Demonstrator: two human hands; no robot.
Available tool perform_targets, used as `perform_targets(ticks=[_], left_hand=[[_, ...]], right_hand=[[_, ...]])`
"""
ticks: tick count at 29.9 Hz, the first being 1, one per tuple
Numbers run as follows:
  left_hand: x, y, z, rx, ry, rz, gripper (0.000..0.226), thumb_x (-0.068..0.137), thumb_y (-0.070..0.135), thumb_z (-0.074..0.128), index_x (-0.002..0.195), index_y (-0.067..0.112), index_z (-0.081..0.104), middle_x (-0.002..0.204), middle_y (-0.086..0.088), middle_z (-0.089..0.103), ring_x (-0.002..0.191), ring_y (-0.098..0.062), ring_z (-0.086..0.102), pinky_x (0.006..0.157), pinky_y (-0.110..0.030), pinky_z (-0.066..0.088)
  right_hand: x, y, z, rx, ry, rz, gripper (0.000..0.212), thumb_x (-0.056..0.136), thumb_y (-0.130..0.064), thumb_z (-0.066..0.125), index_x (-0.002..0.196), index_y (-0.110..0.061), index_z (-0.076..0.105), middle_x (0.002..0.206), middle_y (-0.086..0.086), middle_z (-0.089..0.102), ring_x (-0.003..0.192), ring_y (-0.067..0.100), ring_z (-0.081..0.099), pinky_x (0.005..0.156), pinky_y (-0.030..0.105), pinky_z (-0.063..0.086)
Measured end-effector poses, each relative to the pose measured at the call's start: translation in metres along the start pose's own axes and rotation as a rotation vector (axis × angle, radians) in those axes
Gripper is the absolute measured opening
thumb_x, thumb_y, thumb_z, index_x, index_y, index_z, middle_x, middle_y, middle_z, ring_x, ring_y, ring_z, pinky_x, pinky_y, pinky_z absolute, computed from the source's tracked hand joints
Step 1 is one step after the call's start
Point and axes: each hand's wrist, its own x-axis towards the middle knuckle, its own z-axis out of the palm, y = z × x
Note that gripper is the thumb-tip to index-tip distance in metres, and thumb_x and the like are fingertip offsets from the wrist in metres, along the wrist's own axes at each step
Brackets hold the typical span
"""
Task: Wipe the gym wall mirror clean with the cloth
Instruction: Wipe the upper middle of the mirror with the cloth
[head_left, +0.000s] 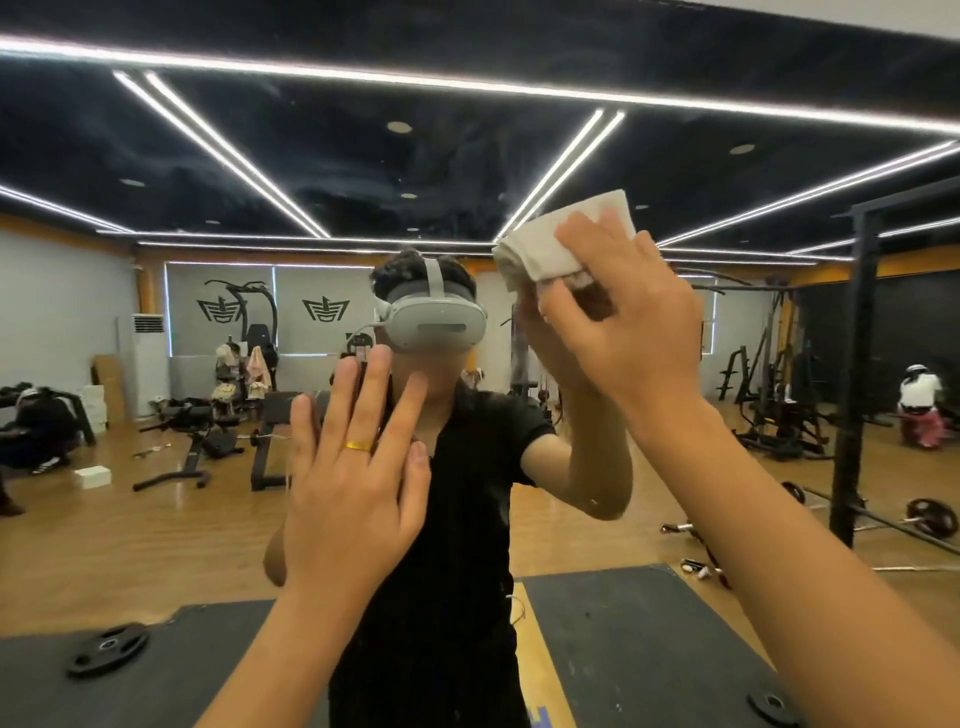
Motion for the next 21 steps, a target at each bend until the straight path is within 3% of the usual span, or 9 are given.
perform_targets(ticks=[3, 5, 7, 8, 11, 12, 15, 19, 21], left_hand=[[0.0, 0.0, 0.0, 0.007, 0.005, 0.002, 0.056, 0.103, 0.028, 0.041, 0.158, 0.017, 0.039, 0.168, -0.013, 0.025, 0.158, -0.03, 0.014, 0.128, -0.054, 0.005], [0.001, -0.001, 0.0, 0.009, -0.001, 0.003, 0.056, 0.103, 0.028, 0.041, 0.158, 0.017, 0.039, 0.168, -0.013, 0.025, 0.158, -0.031, 0.015, 0.128, -0.053, 0.004], [0.0, 0.0, -0.001, 0.008, -0.008, -0.001, 0.056, 0.103, 0.028, 0.04, 0.158, 0.017, 0.039, 0.169, -0.013, 0.024, 0.158, -0.031, 0.015, 0.128, -0.052, 0.003], [0.0, 0.0, -0.001, 0.004, -0.012, -0.002, 0.056, 0.103, 0.028, 0.04, 0.158, 0.017, 0.039, 0.169, -0.013, 0.024, 0.158, -0.03, 0.014, 0.128, -0.052, 0.003], [0.0, 0.0, -0.001, 0.002, -0.017, -0.006, 0.056, 0.103, 0.028, 0.039, 0.157, 0.016, 0.039, 0.169, -0.013, 0.024, 0.158, -0.03, 0.014, 0.128, -0.053, 0.005], [0.0, 0.0, -0.001, 0.004, -0.016, -0.004, 0.055, 0.103, 0.028, 0.04, 0.157, 0.016, 0.04, 0.169, -0.013, 0.024, 0.158, -0.03, 0.015, 0.127, -0.054, 0.006], [0.0, 0.0, 0.001, 0.013, -0.003, 0.001, 0.055, 0.103, 0.027, 0.041, 0.156, 0.016, 0.041, 0.168, -0.013, 0.026, 0.158, -0.031, 0.018, 0.127, -0.055, 0.008], [0.0, 0.0, 0.003, 0.019, 0.001, -0.004, 0.054, 0.103, 0.027, 0.041, 0.155, 0.015, 0.043, 0.168, -0.013, 0.027, 0.156, -0.033, 0.022, 0.126, -0.057, 0.011], [0.0, -0.001, 0.004, 0.026, -0.006, -0.005, 0.054, 0.103, 0.028, 0.041, 0.155, 0.015, 0.044, 0.168, -0.014, 0.027, 0.156, -0.035, 0.023, 0.126, -0.059, 0.013]], right_hand=[[-0.009, -0.01, 0.0, 0.042, -0.108, 0.08, 0.064, 0.096, -0.062, 0.046, 0.143, -0.02, 0.057, 0.15, 0.004, 0.054, 0.137, 0.024, 0.047, 0.1, 0.005, 0.026], [-0.005, -0.016, 0.002, 0.118, -0.088, 0.167, 0.068, 0.096, -0.067, 0.041, 0.143, -0.02, 0.06, 0.154, 0.002, 0.052, 0.144, 0.026, 0.045, 0.116, 0.017, 0.029], [0.002, -0.018, 0.006, 0.101, -0.001, 0.151, 0.057, 0.1, -0.06, 0.047, 0.132, -0.017, 0.067, 0.142, 0.003, 0.062, 0.129, 0.027, 0.059, 0.11, 0.044, 0.049], [0.004, -0.019, 0.008, 0.065, 0.04, 0.121, 0.05, 0.101, -0.054, 0.051, 0.127, -0.015, 0.069, 0.136, 0.004, 0.065, 0.123, 0.027, 0.062, 0.104, 0.047, 0.053], [0.001, -0.017, 0.02, -0.019, 0.074, 0.035, 0.039, 0.103, -0.038, 0.056, 0.133, -0.015, 0.065, 0.143, 0.007, 0.061, 0.138, 0.031, 0.052, 0.117, 0.025, 0.037], [-0.002, -0.015, 0.023, -0.033, 0.074, 0.008, 0.039, 0.104, -0.034, 0.057, 0.137, -0.015, 0.063, 0.147, 0.009, 0.058, 0.143, 0.034, 0.047, 0.117, 0.027, 0.035], [-0.004, -0.006, 0.024, -0.021, 0.079, -0.057, 0.04, 0.104, -0.029, 0.061, 0.141, -0.013, 0.061, 0.15, 0.009, 0.055, 0.146, 0.036, 0.042, 0.109, 0.047, 0.049], [0.002, 0.007, 0.017, -0.004, 0.038, -0.12, 0.043, 0.104, -0.03, 0.059, 0.143, -0.012, 0.059, 0.15, 0.008, 0.056, 0.147, 0.035, 0.041, 0.115, 0.044, 0.035], [0.004, 0.008, 0.016, 0.016, 0.028, -0.137, 0.04, 0.105, -0.027, 0.057, 0.141, -0.01, 0.06, 0.147, 0.01, 0.058, 0.145, 0.038, 0.043, 0.113, 0.049, 0.039]])
